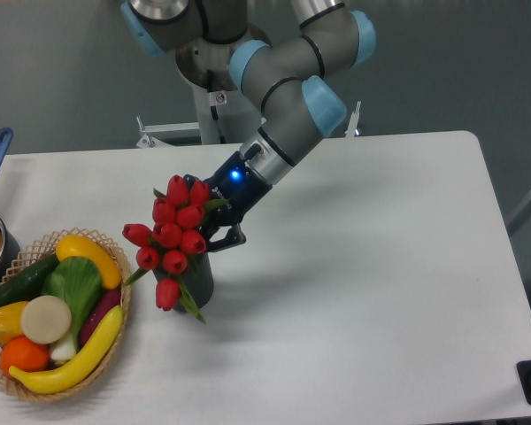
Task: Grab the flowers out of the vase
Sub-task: 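Lift the gripped tulips up out of the vase and away from it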
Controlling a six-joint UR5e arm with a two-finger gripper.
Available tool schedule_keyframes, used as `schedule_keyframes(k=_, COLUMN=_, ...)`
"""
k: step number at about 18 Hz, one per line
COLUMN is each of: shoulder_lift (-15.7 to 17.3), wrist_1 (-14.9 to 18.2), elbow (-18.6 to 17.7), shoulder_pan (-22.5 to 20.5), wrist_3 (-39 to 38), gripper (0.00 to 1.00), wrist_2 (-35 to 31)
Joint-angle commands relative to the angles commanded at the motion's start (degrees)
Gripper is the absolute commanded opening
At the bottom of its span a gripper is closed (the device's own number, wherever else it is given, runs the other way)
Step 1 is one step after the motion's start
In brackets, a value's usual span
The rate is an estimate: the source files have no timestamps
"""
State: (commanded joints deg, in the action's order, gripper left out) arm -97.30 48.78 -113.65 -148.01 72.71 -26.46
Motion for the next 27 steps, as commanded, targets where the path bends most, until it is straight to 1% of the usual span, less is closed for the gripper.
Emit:
schedule_keyframes(k=3, shoulder_lift=1.1, wrist_1=0.0, elbow=2.3, shoulder_pan=-0.1, wrist_3=-7.1, gripper=0.37, wrist_2=0.2)
schedule_keyframes(k=6, shoulder_lift=3.3, wrist_1=0.0, elbow=2.6, shoulder_pan=0.1, wrist_3=-11.5, gripper=0.37, wrist_2=0.4)
schedule_keyframes(k=10, shoulder_lift=4.2, wrist_1=0.0, elbow=3.8, shoulder_pan=-1.0, wrist_3=-14.4, gripper=0.37, wrist_2=2.7)
schedule_keyframes(k=13, shoulder_lift=5.3, wrist_1=0.0, elbow=4.6, shoulder_pan=-2.1, wrist_3=-16.1, gripper=0.37, wrist_2=2.9)
schedule_keyframes(k=17, shoulder_lift=5.6, wrist_1=0.1, elbow=7.5, shoulder_pan=-5.0, wrist_3=-20.1, gripper=0.37, wrist_2=5.9)
schedule_keyframes(k=19, shoulder_lift=5.6, wrist_1=0.1, elbow=8.0, shoulder_pan=-5.6, wrist_3=-21.5, gripper=0.37, wrist_2=7.6)
schedule_keyframes(k=22, shoulder_lift=6.2, wrist_1=0.0, elbow=8.2, shoulder_pan=-6.2, wrist_3=-22.5, gripper=0.37, wrist_2=8.0)
schedule_keyframes(k=25, shoulder_lift=6.3, wrist_1=0.1, elbow=8.4, shoulder_pan=-8.8, wrist_3=-23.5, gripper=0.37, wrist_2=13.3)
schedule_keyframes(k=27, shoulder_lift=6.2, wrist_1=0.1, elbow=9.1, shoulder_pan=-10.6, wrist_3=-23.4, gripper=0.37, wrist_2=14.9)
